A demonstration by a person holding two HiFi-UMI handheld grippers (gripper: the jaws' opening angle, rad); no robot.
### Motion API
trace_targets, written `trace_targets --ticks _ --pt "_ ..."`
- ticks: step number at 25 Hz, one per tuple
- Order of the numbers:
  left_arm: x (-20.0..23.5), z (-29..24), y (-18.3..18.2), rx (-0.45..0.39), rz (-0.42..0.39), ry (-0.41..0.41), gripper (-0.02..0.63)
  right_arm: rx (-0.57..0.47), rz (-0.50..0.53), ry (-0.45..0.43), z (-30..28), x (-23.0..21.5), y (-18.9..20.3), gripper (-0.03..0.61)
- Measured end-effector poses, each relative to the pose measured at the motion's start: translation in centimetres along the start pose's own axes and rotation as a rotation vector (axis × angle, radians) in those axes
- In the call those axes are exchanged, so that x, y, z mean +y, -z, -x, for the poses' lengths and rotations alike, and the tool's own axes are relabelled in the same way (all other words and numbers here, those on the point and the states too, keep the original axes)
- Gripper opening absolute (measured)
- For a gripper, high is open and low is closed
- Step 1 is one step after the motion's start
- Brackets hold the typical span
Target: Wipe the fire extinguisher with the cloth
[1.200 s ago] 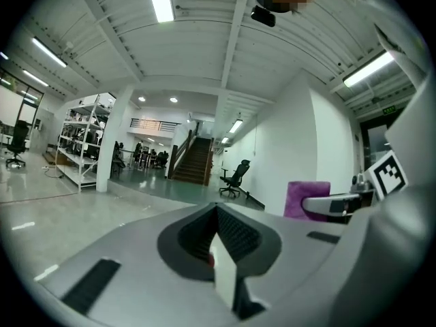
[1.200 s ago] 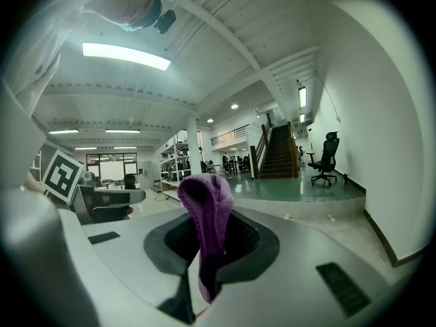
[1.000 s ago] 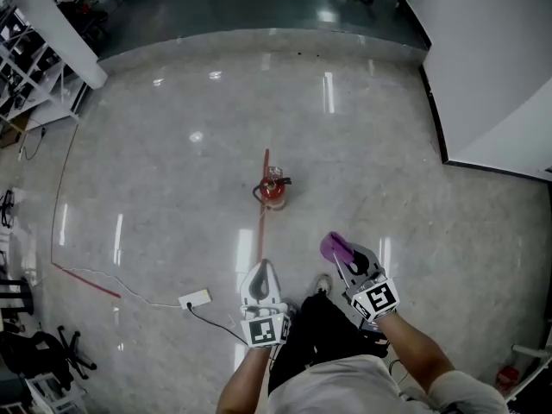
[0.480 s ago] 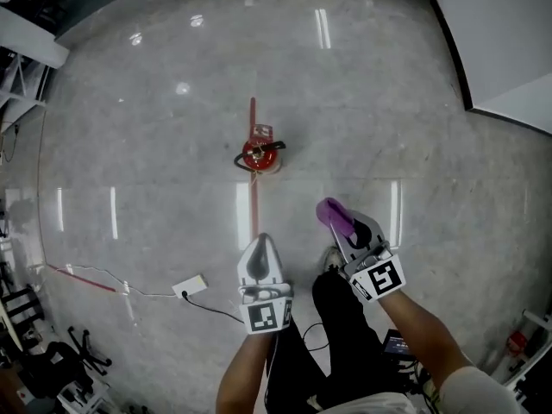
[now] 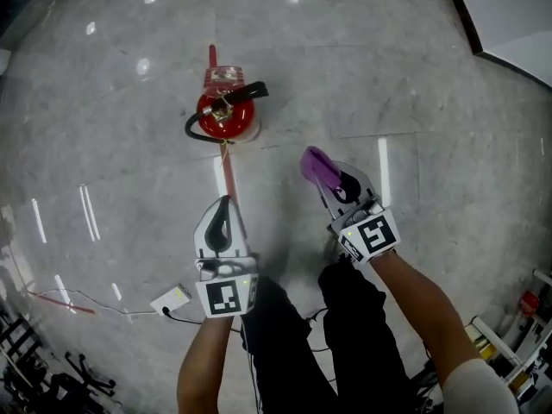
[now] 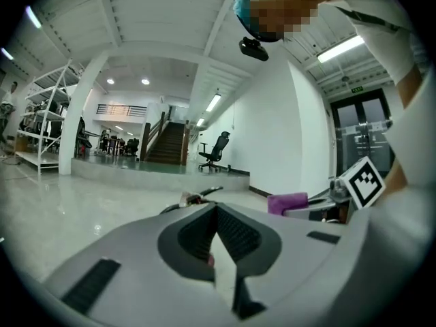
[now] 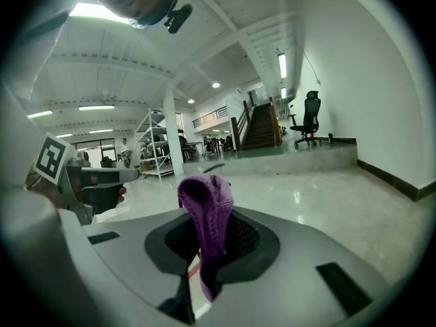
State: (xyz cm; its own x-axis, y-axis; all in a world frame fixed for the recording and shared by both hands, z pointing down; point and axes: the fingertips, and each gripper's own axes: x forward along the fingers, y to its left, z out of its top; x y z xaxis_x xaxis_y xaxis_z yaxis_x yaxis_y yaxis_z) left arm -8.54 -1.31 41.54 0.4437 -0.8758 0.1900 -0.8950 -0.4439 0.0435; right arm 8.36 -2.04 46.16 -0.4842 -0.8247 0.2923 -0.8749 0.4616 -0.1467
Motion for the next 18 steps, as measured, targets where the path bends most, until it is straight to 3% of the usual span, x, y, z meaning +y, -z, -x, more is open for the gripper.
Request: trace_targets --ticks 3,8,18 --pt "1.9 -1.9 6.0 0.04 -0.025 0.028 0.005 0.039 0.01 -0.005 -4.4 -1.3 6.6 0.057" --pt "4.4 -4.9 13.3 0.011 -0.018 0.095 0.005 0.06 -0.015 -0.021 -11.7 -3.0 15.9 0.057" --pt "6.0 -7.8 19.6 -0.067 0.088 0.12 0.005 0.071 -0.119 -0.001 -21.9 -6.9 29.2 0.057"
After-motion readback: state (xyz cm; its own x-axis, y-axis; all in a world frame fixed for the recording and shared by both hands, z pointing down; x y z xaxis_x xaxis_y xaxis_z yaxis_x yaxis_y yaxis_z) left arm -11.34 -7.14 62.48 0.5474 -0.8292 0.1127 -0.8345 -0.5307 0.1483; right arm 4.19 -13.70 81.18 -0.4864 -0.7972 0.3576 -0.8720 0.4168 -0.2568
